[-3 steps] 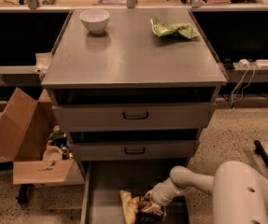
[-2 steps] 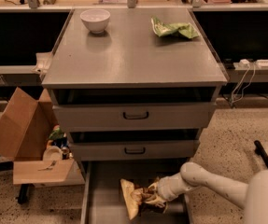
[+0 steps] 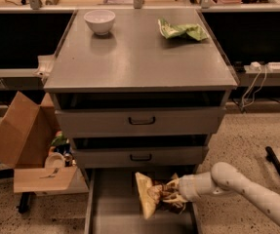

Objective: Pick brown chip bag from bottom drawer and place on counter

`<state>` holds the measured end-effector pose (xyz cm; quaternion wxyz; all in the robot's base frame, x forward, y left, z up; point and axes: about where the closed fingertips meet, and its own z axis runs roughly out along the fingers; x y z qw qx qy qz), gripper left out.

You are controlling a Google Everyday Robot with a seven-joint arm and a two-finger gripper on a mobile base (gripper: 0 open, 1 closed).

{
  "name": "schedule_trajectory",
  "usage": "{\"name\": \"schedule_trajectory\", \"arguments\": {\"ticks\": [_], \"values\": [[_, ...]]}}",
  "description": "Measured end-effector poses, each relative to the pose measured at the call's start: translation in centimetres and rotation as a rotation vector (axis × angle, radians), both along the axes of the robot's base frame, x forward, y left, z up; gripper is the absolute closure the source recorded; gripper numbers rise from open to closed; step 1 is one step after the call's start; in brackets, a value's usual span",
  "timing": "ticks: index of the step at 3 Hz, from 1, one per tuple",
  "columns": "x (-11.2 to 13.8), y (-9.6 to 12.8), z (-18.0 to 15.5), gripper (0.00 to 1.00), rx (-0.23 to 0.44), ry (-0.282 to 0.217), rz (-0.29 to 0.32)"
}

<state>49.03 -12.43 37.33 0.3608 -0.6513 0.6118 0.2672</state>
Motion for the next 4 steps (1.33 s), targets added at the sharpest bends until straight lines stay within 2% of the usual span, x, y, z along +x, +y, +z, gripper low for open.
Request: {"name": "schedule_trajectory", "arguments": {"ticks": [1, 2, 3, 4], "values": [[-0.1, 0.6, -0.5, 1.00, -0.001, 0.008, 0.010], [-0.1, 1.7, 2.8, 1.00, 0.017, -0.033, 0.068], [-1.4, 3.7, 10.2, 1.00, 0.064, -0.127, 0.183], [-2.5, 6.2, 19.7, 1.00, 0.081, -0.263, 0.292]]}}
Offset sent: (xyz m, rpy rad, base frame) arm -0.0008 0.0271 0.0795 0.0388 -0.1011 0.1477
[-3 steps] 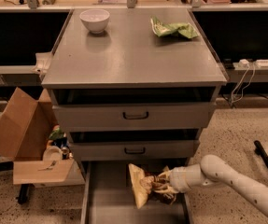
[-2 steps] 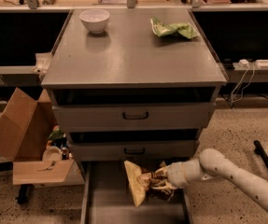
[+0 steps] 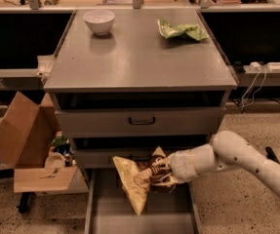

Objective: Pick brown chip bag from bottom drawer and place on counter

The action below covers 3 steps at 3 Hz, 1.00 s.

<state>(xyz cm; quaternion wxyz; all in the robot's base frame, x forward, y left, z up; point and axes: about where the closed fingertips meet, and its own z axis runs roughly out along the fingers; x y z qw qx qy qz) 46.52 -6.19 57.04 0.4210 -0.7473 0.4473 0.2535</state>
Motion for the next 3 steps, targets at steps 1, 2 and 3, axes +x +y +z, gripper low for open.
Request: {"name": "schedule_trajectory", "arguments": {"ticks": [1, 2, 3], "values": [[-0.7, 2.0, 7.9, 1.00, 0.018, -0.104, 0.087], [-0.7, 2.0, 8.0, 1.00, 0.017, -0.104, 0.087], [0.7, 3.0, 12.1, 1.00, -0.013, -0.151, 0.081]]}}
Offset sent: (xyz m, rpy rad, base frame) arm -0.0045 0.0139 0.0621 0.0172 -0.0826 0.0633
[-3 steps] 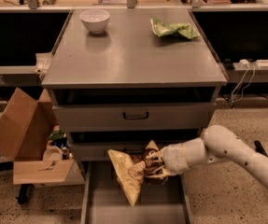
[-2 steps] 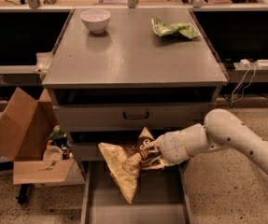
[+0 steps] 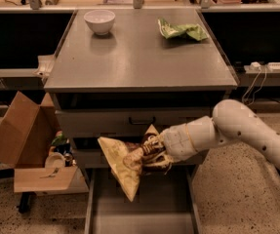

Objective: Pick brown chip bag from bottom drawer and place on counter

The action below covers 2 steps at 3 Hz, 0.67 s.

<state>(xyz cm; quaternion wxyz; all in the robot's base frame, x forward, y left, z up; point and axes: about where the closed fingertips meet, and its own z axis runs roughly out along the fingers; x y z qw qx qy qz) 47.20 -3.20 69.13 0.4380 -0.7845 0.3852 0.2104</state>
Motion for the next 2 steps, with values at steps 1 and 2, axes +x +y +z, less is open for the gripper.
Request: {"name": "schedule_trajectory", "arguments": {"ticks": [1, 2], "values": [[3.1, 2.4, 9.4, 1.00, -0.099, -0.068, -0.019], [6.9, 5.7, 16.4, 1.00, -0.172, -0.100, -0.037]]}}
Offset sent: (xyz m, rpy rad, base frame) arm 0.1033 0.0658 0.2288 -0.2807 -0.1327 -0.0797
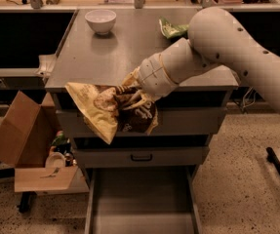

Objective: Pick brown chip bag from bottom drawer and place on counter

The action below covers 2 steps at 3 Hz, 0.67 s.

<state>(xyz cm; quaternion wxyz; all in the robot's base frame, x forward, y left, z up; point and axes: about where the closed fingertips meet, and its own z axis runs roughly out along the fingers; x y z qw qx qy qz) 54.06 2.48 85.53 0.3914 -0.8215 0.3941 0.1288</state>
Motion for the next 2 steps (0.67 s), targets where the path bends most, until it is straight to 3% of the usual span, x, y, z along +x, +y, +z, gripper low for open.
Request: {"name": "schedule_trajectory", "arguments": {"ticks": [1, 2], "values": [[-0.1, -0.1, -0.1, 1.00, -0.001, 0.000, -0.001], [3.0, -0.7, 6.4, 1.00, 0.040, -0.115, -0.060]]}}
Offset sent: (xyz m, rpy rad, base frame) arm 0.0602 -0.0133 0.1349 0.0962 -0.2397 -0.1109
